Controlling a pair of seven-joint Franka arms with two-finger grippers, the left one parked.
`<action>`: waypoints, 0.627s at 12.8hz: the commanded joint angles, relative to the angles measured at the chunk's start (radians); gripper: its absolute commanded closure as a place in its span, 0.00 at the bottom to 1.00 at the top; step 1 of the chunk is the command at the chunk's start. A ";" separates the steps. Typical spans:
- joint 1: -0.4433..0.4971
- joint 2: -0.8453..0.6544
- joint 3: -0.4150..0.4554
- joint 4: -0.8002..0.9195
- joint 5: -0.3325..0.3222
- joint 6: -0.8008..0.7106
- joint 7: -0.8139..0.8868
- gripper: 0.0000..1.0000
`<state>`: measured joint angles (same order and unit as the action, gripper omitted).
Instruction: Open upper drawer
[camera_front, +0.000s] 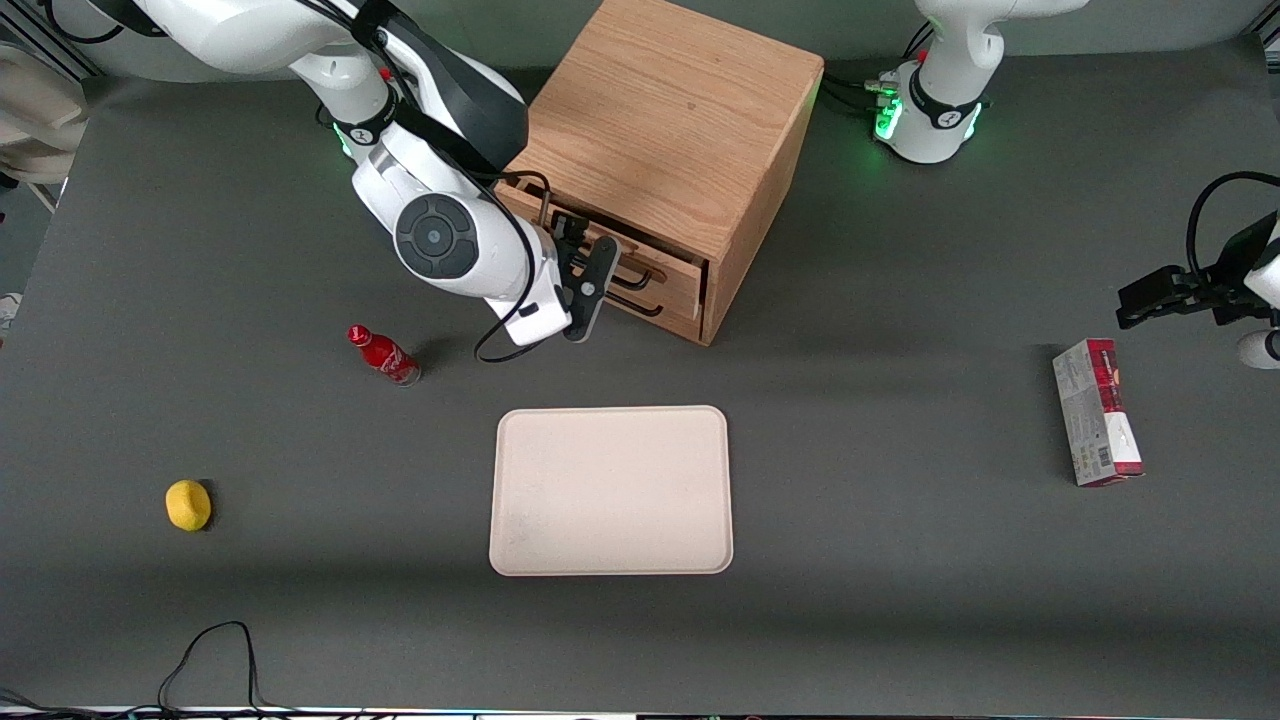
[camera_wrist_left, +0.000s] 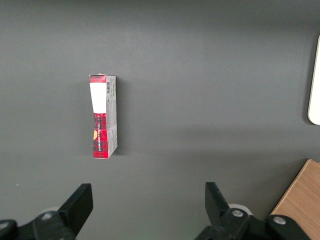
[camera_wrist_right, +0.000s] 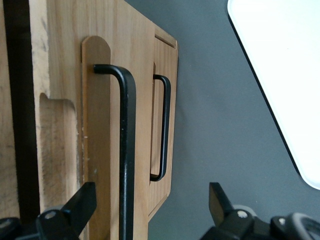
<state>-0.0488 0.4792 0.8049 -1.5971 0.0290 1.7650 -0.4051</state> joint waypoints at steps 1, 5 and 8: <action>0.006 0.033 0.000 0.019 -0.023 -0.002 -0.021 0.00; 0.010 0.068 0.000 0.016 -0.083 0.048 -0.018 0.00; 0.010 0.091 0.000 0.022 -0.142 0.056 -0.021 0.00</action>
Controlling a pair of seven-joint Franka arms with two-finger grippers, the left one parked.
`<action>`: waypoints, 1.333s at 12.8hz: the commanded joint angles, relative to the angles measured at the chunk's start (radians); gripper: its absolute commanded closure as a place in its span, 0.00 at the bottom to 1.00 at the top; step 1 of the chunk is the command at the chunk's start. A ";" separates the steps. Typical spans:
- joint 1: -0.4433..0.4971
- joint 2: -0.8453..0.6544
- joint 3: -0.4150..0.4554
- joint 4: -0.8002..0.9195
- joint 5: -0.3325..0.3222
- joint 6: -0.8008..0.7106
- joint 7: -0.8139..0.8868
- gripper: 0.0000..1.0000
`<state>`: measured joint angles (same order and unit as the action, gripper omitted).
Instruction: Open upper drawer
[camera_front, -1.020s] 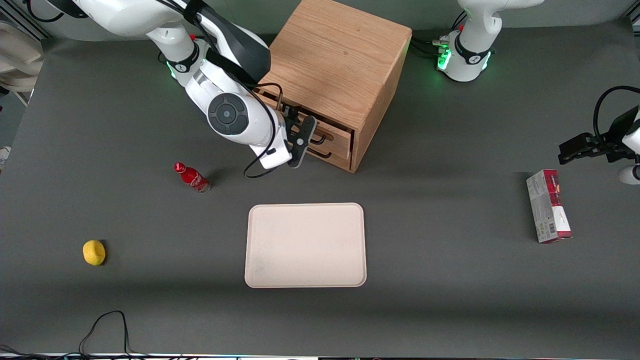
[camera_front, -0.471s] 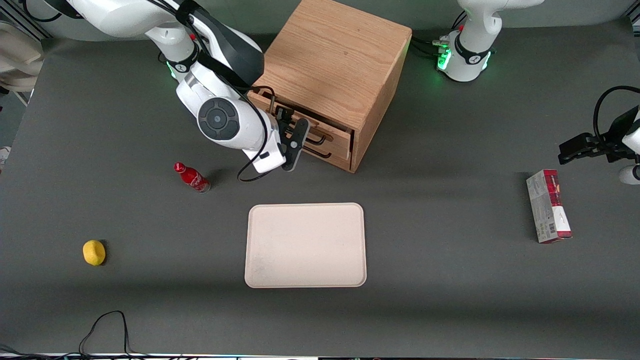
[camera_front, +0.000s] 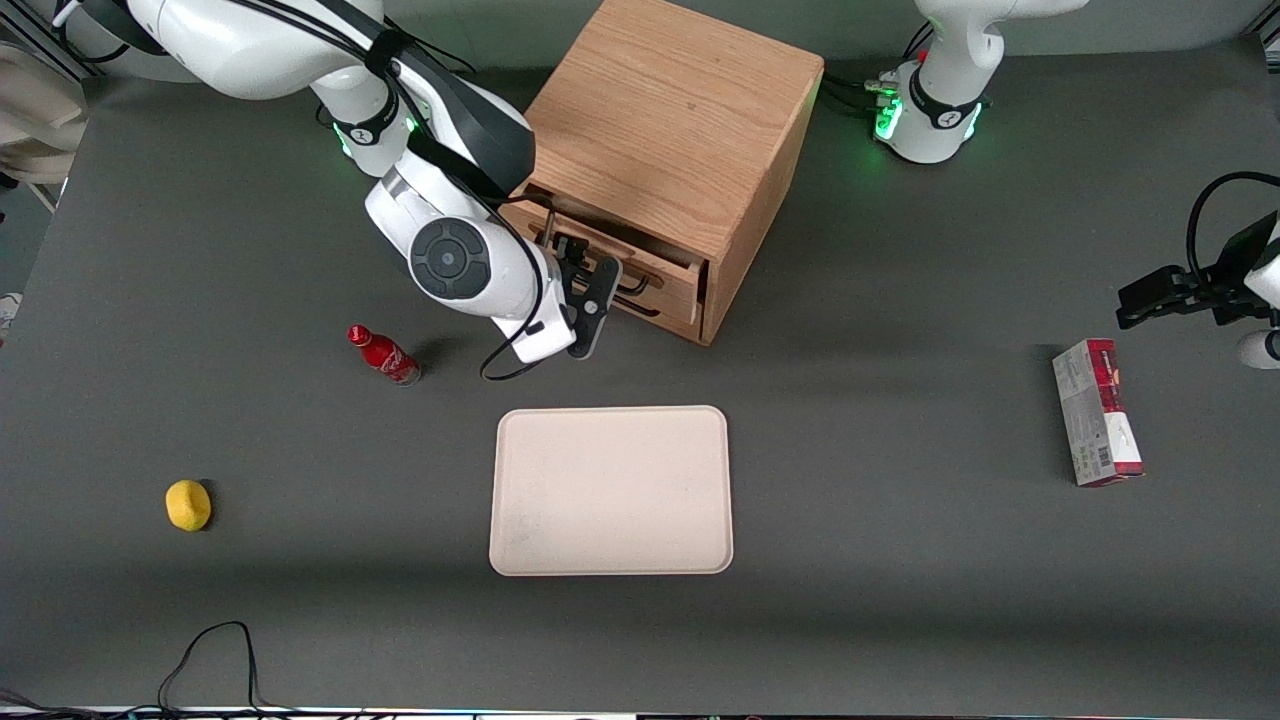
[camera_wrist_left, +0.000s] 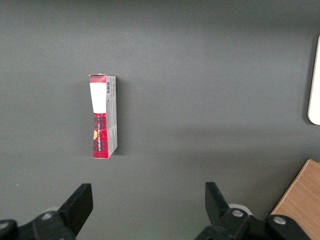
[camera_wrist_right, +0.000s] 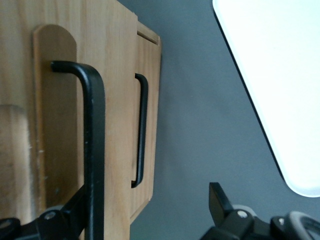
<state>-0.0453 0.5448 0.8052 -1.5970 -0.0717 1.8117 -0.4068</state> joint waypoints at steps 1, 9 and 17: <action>0.005 0.030 -0.001 0.028 -0.062 0.009 -0.021 0.00; 0.002 0.104 -0.063 0.192 -0.184 -0.005 -0.050 0.00; 0.002 0.115 -0.211 0.324 -0.214 -0.005 -0.055 0.00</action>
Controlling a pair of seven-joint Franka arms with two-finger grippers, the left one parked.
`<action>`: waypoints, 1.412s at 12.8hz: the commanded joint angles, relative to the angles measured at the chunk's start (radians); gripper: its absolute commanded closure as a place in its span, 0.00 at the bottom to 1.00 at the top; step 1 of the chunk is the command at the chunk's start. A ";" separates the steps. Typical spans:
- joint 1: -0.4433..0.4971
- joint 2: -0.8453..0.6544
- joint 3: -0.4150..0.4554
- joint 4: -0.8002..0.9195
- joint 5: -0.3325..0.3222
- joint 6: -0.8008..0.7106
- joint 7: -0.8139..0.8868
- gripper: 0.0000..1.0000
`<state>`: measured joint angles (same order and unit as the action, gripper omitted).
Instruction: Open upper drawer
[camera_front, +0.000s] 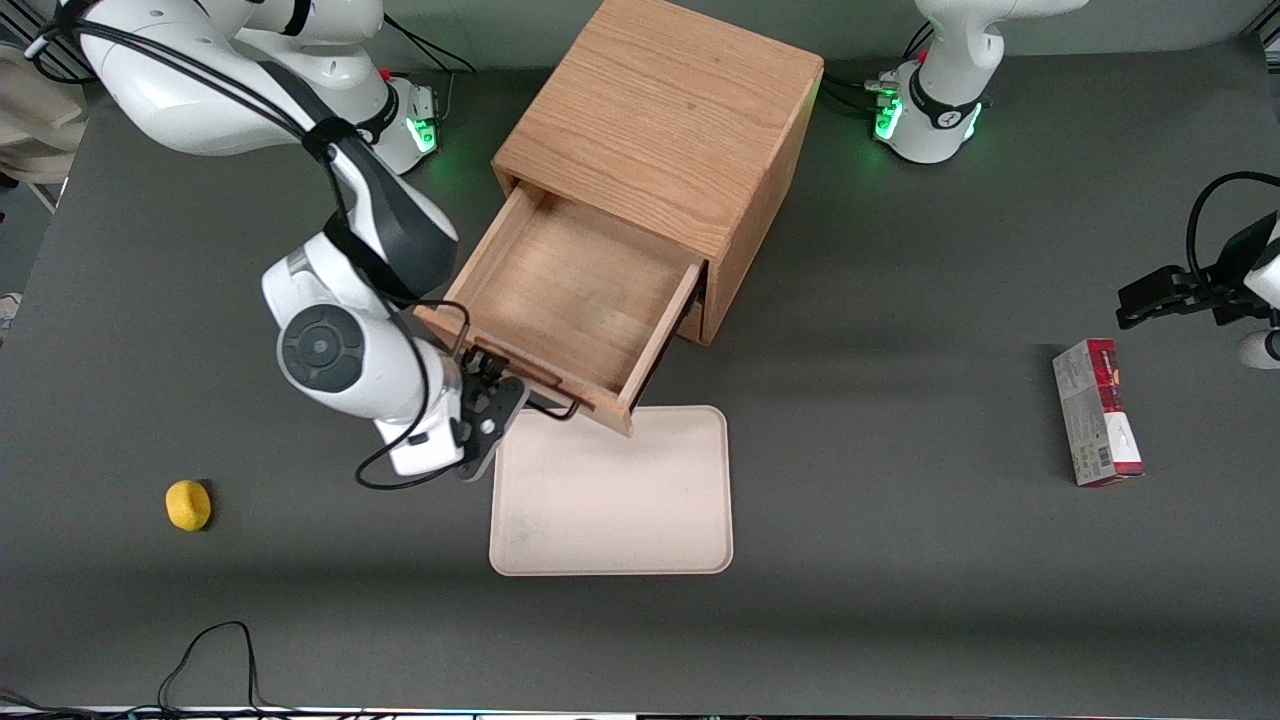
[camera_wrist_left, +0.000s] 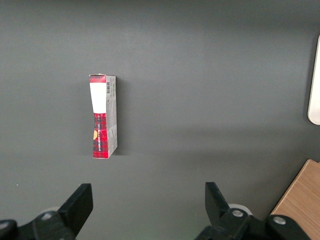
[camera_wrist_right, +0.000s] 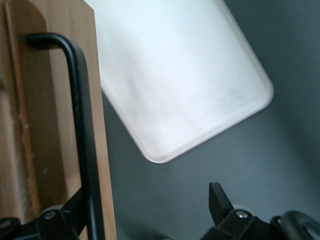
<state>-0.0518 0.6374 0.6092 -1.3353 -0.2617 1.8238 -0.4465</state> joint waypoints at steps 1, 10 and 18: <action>0.007 0.022 -0.017 0.071 -0.021 -0.017 -0.015 0.00; -0.025 -0.104 -0.155 0.123 0.226 -0.067 -0.024 0.00; -0.019 -0.571 -0.463 -0.301 0.311 -0.192 0.429 0.00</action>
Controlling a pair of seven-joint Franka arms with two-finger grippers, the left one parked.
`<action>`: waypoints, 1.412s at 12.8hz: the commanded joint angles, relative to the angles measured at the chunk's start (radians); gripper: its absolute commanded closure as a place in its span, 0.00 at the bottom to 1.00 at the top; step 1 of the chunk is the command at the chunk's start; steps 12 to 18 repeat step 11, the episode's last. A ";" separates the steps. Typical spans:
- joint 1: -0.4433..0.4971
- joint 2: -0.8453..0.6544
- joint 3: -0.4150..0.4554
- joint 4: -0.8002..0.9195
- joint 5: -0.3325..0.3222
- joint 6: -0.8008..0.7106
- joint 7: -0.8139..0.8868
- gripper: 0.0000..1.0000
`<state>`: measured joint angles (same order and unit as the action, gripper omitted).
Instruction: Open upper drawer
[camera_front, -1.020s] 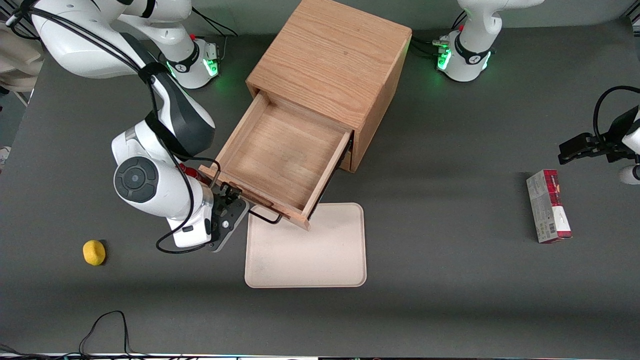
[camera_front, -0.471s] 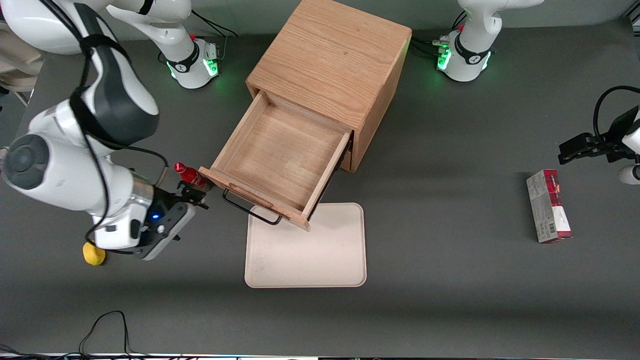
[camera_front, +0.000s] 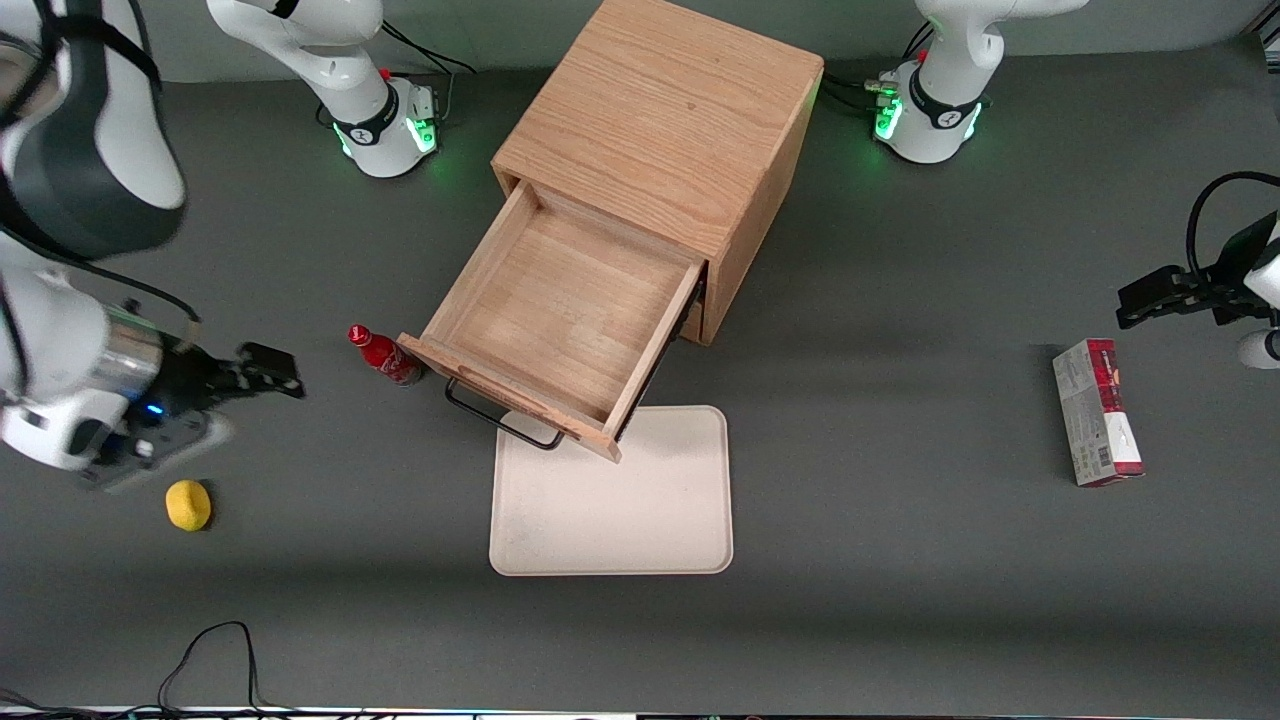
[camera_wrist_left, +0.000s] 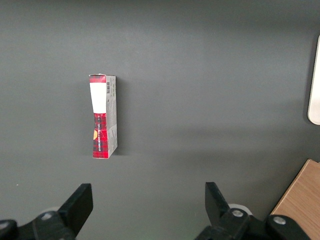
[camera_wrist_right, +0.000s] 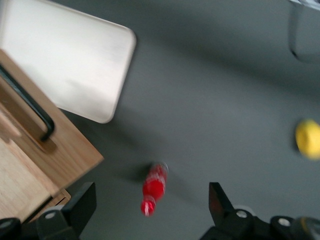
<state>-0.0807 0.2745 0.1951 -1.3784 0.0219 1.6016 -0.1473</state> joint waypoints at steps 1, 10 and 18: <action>0.010 -0.281 -0.058 -0.334 0.026 0.031 0.176 0.00; 0.004 -0.406 -0.063 -0.413 0.003 0.009 0.216 0.00; 0.002 -0.405 -0.065 -0.413 0.003 0.008 0.218 0.00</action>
